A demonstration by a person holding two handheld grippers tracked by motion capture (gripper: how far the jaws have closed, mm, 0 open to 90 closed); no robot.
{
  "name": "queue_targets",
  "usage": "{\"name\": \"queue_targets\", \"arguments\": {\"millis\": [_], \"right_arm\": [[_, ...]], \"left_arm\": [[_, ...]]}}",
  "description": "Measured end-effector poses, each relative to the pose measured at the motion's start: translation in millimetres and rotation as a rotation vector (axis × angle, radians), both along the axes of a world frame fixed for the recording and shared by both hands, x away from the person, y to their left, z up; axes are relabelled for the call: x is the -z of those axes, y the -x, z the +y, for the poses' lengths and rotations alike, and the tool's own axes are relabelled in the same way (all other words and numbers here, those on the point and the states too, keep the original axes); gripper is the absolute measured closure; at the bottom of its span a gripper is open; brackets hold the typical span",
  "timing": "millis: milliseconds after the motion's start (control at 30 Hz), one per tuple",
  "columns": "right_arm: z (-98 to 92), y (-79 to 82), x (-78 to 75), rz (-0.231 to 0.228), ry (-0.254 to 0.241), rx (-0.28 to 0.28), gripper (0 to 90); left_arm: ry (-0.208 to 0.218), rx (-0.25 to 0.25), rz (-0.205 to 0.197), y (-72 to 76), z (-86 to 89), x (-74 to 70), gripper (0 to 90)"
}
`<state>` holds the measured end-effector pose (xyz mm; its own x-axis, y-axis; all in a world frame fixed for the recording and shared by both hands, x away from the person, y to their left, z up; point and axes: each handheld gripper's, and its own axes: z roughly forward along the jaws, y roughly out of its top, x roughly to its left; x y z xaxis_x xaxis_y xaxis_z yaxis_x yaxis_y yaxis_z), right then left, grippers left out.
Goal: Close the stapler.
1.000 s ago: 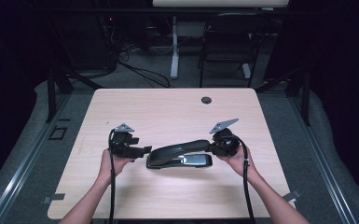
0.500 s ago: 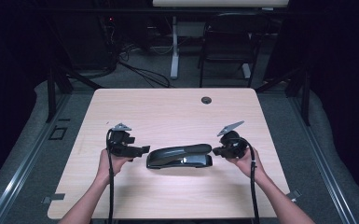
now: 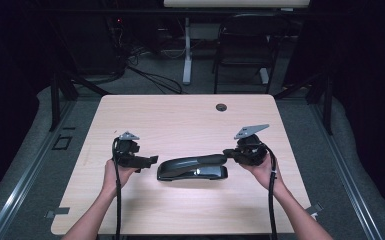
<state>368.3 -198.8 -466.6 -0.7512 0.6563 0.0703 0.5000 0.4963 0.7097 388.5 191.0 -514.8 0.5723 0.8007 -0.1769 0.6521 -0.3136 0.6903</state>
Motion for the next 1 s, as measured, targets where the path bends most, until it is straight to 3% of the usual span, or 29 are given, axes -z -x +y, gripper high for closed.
{"name": "queue_targets", "arguments": {"millis": [167,233,433,1000], "right_arm": [[7.5,-2.2,7.9,0.023,0.045,-0.009,90.0],[5.8,-2.8,8.5,0.031,0.024,-0.002,90.0],[7.5,-3.3,13.7,0.041,0.070,0.003,90.0],[7.1,-8.0,29.8,0.092,0.095,0.019,90.0]], "left_arm": [[-0.030,-0.002,-0.008,0.4,-1.9,0.8,7.9],[-0.036,0.002,-0.010,0.2,-1.9,0.6,7.9],[-0.035,-0.003,-0.011,0.3,-1.7,0.2,5.0],[-0.030,-0.002,-0.010,0.1,-3.6,1.7,3.1]]}}
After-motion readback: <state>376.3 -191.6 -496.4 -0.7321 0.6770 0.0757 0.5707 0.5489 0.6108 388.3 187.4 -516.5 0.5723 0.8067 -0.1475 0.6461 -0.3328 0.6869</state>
